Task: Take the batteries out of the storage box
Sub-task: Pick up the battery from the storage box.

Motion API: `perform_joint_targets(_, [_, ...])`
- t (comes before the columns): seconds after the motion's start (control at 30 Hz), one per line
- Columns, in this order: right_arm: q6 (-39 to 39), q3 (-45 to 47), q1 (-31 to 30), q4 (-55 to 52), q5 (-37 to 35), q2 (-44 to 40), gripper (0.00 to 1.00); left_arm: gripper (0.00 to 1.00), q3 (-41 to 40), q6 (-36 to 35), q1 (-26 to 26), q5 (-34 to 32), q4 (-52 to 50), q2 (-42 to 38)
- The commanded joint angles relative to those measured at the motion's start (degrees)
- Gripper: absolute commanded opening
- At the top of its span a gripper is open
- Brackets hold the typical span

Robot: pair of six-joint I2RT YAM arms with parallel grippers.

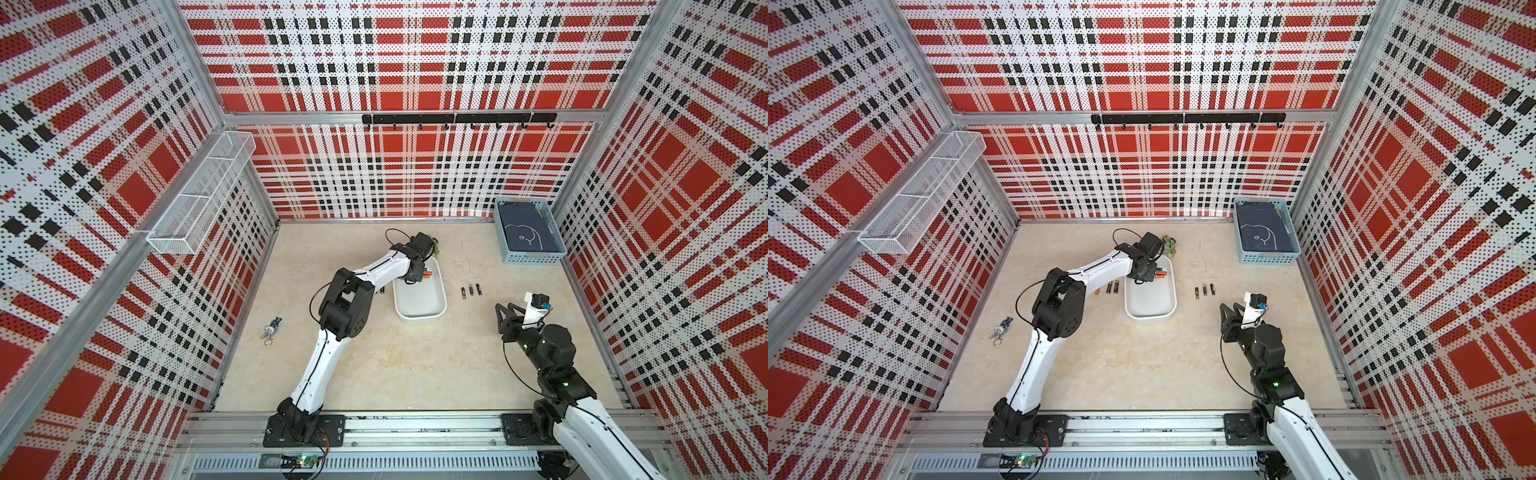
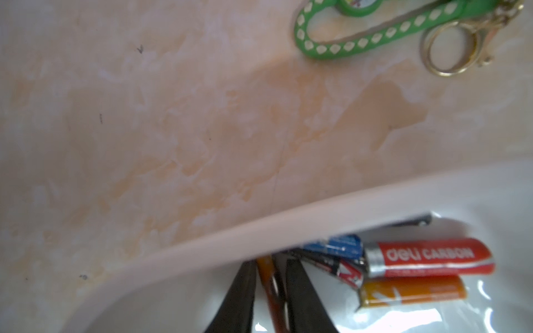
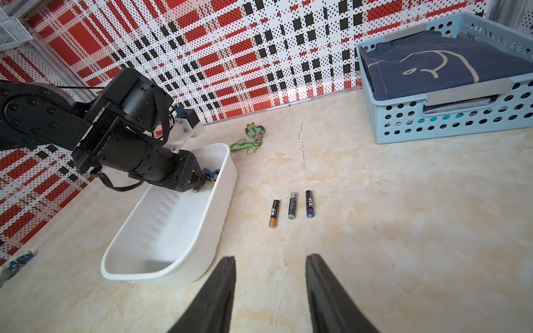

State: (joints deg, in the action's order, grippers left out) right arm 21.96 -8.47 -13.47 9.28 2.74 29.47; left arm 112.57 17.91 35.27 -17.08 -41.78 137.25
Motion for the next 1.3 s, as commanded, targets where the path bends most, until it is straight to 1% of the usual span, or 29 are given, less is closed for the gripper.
perform_joint_targets(0.0, [0.2,0.5,-0.3,0.4,-0.6,0.0,0.47,0.26,-1.5,1.8,1.2,1.7,-0.3,-1.4])
perform_joint_targets(0.13, [0.2,0.5,-0.3,0.3,-0.6,-0.3,0.47,0.26,-2.8,2.9,0.1,1.6,-0.4,-0.8])
perform_joint_targets(0.2, [0.2,0.6,-0.3,0.2,-0.6,-0.5,0.47,0.26,-3.0,4.5,-0.2,1.7,-0.3,0.0])
perform_joint_targets(0.4, [0.3,0.6,-0.3,0.2,-0.6,-0.7,0.47,0.27,-2.4,5.4,-0.5,2.0,-0.3,2.5])
perform_joint_targets(0.53, [0.2,0.6,-0.3,0.2,-0.8,-0.6,0.47,0.28,-3.0,6.1,-0.8,2.0,-0.3,2.7])
perform_joint_targets(0.6, [0.3,0.6,-0.3,0.2,-0.9,-0.5,0.47,0.22,-3.3,6.2,-1.0,2.0,-0.3,2.6])
perform_joint_targets(0.7, [0.3,0.5,-0.3,0.3,-0.9,-0.3,0.47,0.09,-3.5,6.2,-1.1,1.7,-0.3,2.2])
perform_joint_targets(0.8, [0.3,0.5,-0.3,0.3,-1.0,-0.1,0.47,0.02,-3.4,6.1,-1.1,1.8,-0.3,1.8])
perform_joint_targets(0.87, [0.4,0.5,-0.3,0.3,-1.0,-0.1,0.47,0.0,-3.5,6.1,-1.0,1.7,-0.3,1.3])
perform_joint_targets(1.03, [0.4,0.5,-0.3,0.2,-1.2,-0.2,0.47,0.0,-3.7,6.1,-0.6,1.3,-0.3,-2.6])
perform_joint_targets(1.27, [0.5,0.5,-0.3,0.2,-1.2,0.0,0.47,0.0,-4.9,6.2,-1.0,-1.3,-0.2,-12.9])
